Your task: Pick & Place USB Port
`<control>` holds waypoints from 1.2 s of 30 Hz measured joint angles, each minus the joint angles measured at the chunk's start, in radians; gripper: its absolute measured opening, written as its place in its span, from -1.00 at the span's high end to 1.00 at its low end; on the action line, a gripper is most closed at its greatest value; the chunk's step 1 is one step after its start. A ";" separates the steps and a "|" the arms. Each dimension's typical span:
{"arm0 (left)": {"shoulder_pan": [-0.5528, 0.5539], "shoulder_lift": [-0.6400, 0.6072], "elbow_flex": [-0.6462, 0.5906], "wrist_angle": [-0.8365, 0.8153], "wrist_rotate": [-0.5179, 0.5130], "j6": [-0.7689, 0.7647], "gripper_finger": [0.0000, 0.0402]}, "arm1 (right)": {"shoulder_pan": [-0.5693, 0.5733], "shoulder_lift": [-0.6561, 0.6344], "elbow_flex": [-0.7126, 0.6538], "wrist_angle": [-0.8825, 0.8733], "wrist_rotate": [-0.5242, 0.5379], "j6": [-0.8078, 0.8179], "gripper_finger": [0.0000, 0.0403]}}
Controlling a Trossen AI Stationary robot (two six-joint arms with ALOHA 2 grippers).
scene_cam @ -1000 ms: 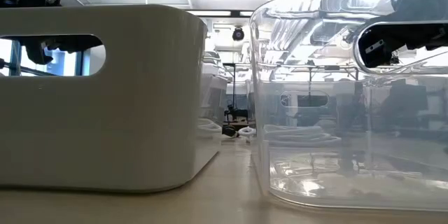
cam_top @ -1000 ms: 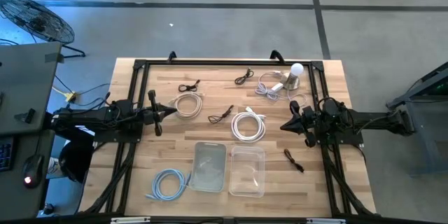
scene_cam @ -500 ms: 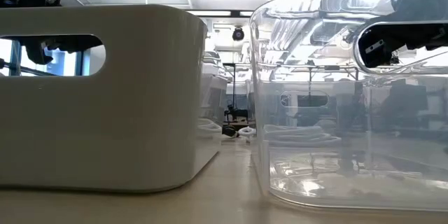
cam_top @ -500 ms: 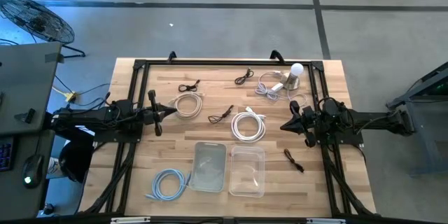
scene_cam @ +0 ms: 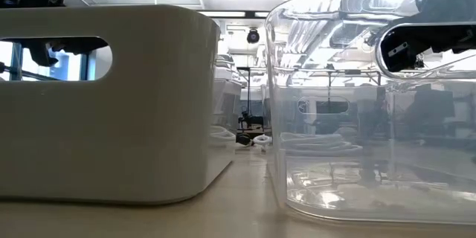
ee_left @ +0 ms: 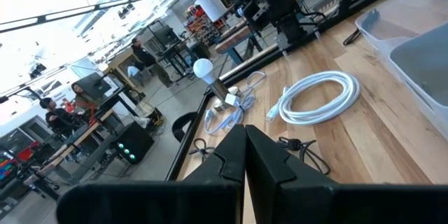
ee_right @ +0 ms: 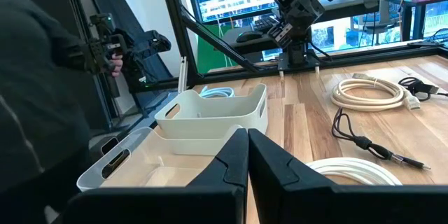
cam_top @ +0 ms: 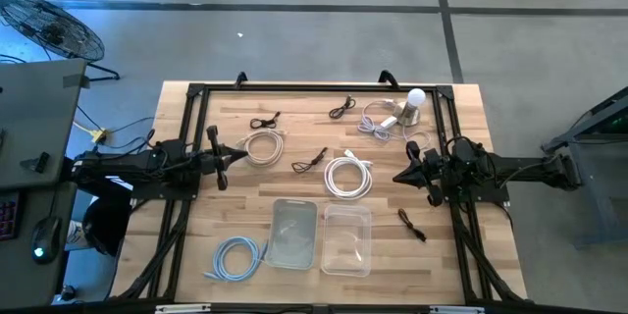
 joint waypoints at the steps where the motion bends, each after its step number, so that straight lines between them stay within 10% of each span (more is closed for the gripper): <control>1: 0.000 0.000 0.000 -0.005 0.001 0.000 0.99 | 0.000 0.000 0.000 0.000 0.000 0.000 1.00; 36: 0.000 0.000 0.021 0.172 -0.154 -0.322 0.99 | 0.000 0.008 0.151 0.363 0.113 0.042 1.00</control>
